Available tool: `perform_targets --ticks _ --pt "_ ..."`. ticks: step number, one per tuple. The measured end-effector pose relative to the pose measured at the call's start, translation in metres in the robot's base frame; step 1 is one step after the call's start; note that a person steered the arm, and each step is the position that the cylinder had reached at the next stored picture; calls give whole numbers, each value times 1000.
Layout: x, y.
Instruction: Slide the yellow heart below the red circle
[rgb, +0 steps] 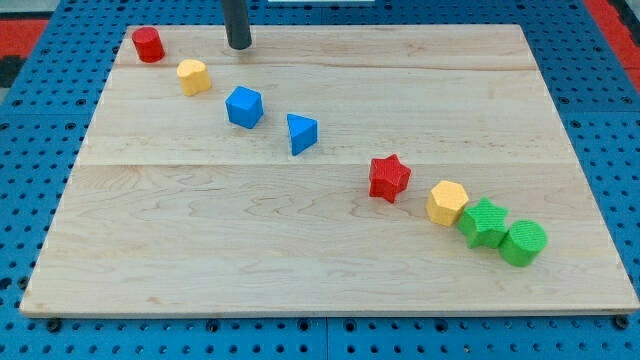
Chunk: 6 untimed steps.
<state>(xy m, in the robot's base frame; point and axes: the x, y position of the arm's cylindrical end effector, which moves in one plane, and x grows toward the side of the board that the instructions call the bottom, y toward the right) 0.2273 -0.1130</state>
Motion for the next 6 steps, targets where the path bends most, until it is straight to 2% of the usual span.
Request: perform_targets --ticks 6 --pt "0 11"
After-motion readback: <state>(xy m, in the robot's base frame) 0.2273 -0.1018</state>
